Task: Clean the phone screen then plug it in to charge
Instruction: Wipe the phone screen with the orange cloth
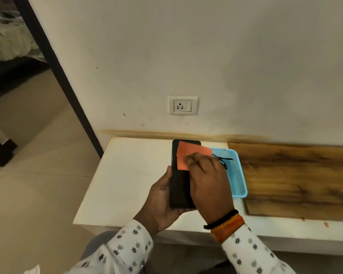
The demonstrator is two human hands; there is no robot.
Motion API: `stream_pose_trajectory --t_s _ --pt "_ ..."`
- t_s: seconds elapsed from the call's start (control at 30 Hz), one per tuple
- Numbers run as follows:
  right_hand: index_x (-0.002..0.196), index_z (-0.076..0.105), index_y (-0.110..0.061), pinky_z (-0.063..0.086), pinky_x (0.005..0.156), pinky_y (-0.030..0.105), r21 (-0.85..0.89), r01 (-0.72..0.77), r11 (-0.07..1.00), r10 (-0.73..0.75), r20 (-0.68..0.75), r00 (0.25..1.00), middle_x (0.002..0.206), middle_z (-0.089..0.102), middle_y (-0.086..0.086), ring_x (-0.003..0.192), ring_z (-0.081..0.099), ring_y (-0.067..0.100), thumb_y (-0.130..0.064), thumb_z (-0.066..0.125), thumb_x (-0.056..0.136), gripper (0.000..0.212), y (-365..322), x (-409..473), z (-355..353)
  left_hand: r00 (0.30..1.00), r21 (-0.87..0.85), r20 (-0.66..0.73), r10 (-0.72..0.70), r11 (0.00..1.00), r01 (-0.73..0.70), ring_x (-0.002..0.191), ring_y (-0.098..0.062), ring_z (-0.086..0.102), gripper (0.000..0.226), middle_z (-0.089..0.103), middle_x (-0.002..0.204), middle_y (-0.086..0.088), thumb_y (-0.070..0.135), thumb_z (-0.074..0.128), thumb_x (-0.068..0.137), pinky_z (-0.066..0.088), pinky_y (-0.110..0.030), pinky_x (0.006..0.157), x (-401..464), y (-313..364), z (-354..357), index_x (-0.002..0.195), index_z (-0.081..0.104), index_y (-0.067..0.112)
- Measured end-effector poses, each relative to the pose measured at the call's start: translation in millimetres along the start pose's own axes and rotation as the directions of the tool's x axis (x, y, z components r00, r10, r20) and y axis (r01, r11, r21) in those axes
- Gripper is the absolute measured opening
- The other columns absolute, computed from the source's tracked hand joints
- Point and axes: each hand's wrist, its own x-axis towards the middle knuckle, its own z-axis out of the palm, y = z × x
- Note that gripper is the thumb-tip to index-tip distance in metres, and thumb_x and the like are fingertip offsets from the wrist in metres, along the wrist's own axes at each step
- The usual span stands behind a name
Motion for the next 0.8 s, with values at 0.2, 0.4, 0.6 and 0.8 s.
stream_pose_trajectory --t_s 0.2,0.4,0.6,0.8 --pt "0.116 0.065 -0.009 0.053 0.082 0.041 0.019 0.150 0.988 -0.151 0.019 0.988 0.114 0.066 0.010 0.099 0.061 0.029 -0.015 0.068 0.081 0.036 -5 -5 -1 0.999 -0.044 0.046 0.023 0.999 -0.021 0.101 -0.032 0.072 0.057 0.073 0.118 -0.015 0.058 0.044 0.092 0.060 -0.046 0.076 2 5 2 0.115 0.076 0.016" --pt "0.115 0.067 -0.005 0.052 0.082 0.042 -0.009 0.022 1.000 -0.023 -0.051 0.998 0.112 0.067 0.013 0.096 0.062 0.032 -0.010 0.070 0.080 0.035 4 11 -4 1.000 -0.032 0.029 -0.004 0.999 0.005 0.113 -0.038 0.067 0.057 0.066 0.130 -0.017 0.058 0.039 0.096 0.057 -0.054 0.083 3 -6 6 0.126 0.069 0.019" --pt "0.112 0.069 -0.007 0.053 0.081 0.039 -0.019 0.161 0.987 -0.161 -0.003 0.987 0.109 0.069 0.011 0.094 0.064 0.029 -0.014 0.062 0.080 0.033 -11 17 -3 0.998 -0.063 0.062 0.026 0.998 -0.022 0.103 -0.034 0.072 0.054 0.073 0.119 -0.015 0.054 0.046 0.092 0.060 -0.046 0.075 4 0 7 0.120 0.073 0.017" --pt "0.113 0.068 -0.003 0.053 0.085 0.043 0.003 -0.008 1.000 0.008 -0.056 0.998 0.111 0.069 0.015 0.097 0.065 0.035 -0.006 0.072 0.078 0.035 13 27 -9 0.997 -0.050 0.069 0.030 0.998 -0.027 0.119 -0.040 0.063 0.057 0.064 0.134 -0.016 0.057 0.041 0.094 0.055 -0.057 0.087 5 1 8 0.128 0.067 0.020"
